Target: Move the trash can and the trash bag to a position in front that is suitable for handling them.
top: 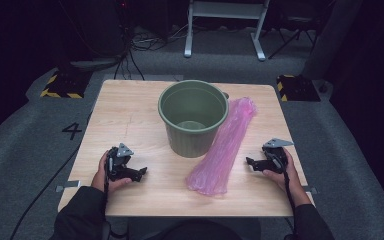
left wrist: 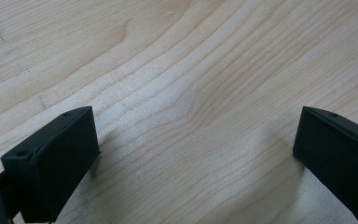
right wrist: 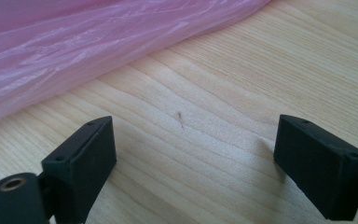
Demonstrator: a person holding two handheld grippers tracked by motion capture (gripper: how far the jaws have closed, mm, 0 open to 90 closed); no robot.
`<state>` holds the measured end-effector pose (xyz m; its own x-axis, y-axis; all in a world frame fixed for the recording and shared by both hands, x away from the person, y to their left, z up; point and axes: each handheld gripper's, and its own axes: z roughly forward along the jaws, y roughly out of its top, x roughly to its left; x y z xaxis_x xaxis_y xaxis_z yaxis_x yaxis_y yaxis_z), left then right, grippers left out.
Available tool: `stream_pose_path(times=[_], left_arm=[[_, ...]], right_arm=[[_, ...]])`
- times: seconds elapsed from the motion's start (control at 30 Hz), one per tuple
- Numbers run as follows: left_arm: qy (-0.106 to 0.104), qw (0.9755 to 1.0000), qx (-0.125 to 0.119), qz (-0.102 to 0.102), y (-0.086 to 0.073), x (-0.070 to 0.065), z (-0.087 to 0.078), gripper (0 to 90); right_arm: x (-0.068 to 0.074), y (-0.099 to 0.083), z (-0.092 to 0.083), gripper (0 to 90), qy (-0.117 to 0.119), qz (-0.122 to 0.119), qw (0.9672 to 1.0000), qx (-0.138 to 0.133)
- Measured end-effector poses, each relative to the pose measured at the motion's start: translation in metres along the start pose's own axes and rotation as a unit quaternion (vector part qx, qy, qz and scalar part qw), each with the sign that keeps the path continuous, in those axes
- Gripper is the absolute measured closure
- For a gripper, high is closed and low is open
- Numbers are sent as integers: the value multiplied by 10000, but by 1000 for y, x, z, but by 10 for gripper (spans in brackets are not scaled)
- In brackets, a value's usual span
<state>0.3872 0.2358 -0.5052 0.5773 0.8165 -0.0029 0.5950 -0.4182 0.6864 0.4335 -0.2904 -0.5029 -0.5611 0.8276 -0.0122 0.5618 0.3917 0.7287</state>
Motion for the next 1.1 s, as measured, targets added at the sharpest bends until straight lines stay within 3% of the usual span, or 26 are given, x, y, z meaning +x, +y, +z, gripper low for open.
stream_pose_path(times=[0.2,0.47,0.73,1.1], left_arm=[[-6,10000,-9,2,0,0,0,0],[-32,10000,5,36,-1,0,-1,1],[-28,10000,-2,26,-1,0,-1,2],[-28,10000,-1,28,-1,0,-1,2]], right_arm=[[-1,1,-1,164,6,-13,10000,-37],[0,10,-15,181,164,-22,9991,-403],[6,28,-29,205,242,-131,9967,-760],[23,60,-22,222,469,-397,9932,-992]])
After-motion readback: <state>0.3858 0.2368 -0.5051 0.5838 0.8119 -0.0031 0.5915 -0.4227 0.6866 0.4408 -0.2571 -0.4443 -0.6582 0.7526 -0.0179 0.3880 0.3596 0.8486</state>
